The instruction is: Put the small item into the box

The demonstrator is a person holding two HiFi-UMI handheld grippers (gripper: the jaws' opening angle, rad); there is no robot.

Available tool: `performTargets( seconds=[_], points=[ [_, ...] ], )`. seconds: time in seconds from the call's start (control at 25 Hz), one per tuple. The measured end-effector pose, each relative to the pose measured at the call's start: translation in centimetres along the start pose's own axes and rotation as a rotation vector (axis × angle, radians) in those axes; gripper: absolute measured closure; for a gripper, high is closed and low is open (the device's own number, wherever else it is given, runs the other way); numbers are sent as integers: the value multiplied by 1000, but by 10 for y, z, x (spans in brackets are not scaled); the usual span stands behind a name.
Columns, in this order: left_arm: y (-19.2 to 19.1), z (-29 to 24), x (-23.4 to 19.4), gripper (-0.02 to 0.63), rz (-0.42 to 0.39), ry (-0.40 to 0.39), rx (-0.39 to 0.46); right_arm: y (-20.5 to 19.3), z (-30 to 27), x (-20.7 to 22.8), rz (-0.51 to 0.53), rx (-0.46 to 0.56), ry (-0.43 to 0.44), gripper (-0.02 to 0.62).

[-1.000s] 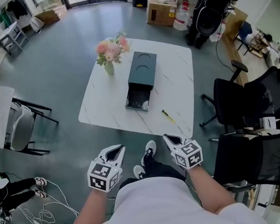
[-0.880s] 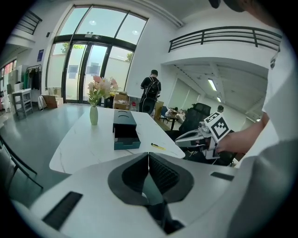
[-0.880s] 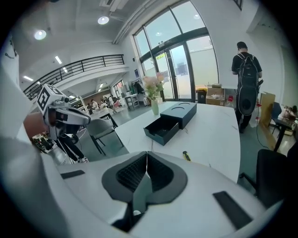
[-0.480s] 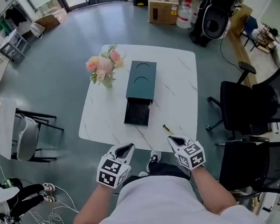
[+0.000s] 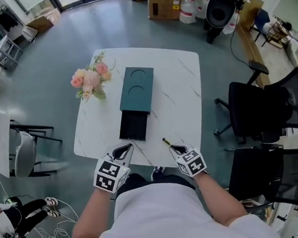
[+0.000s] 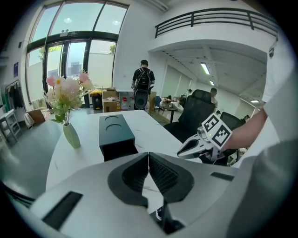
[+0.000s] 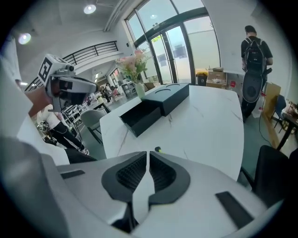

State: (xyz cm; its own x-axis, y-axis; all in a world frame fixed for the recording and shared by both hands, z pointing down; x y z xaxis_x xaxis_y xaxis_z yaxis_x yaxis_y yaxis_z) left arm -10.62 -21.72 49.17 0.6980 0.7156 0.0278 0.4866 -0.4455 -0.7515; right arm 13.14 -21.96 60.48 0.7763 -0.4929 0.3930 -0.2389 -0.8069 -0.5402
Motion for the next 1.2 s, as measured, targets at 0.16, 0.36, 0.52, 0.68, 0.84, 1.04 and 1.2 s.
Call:
performTargets(
  seconds=[0.16, 0.36, 0.52, 0.68, 0.84, 1.04, 1.2],
  points=[
    [0, -7, -5, 591, -2, -23, -21, 1, -13, 6, 72, -46, -52, 578],
    [-2, -15, -16, 591, -17, -77, -28, -2, -28, 10, 133, -126, -114, 550],
    [-5, -17, -32, 591, -46, -136, -36, -5, -39, 9, 191, -183, -193, 492],
    [-8, -17, -55, 591, -79, -188, -38, -1, -47, 7, 155, -194, -258, 492],
    [-6, -13, -77, 591, -110, -224, -17, -1, -54, 3, 114, -222, -296, 489],
    [-13, -6, -101, 591, -110, -249, -15, 1, -68, -2, 94, -275, -317, 490],
    [-24, -1, -112, 590, -103, -261, -13, 0, -69, -3, 71, -297, -327, 506]
  ],
)
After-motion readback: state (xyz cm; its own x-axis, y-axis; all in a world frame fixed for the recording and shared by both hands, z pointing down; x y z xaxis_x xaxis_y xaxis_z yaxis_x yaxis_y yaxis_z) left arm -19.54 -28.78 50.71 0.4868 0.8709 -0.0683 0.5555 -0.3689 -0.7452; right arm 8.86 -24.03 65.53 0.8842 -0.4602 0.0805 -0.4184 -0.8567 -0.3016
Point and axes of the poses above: the fingertips, and each gripper's own axes: z backward along the fingers, x to its right, y out of its top, the point moved 8 cm from there along z, backward along the fingers, and after that the axes turned 13 degrees about -z, right-handed, at the moved point
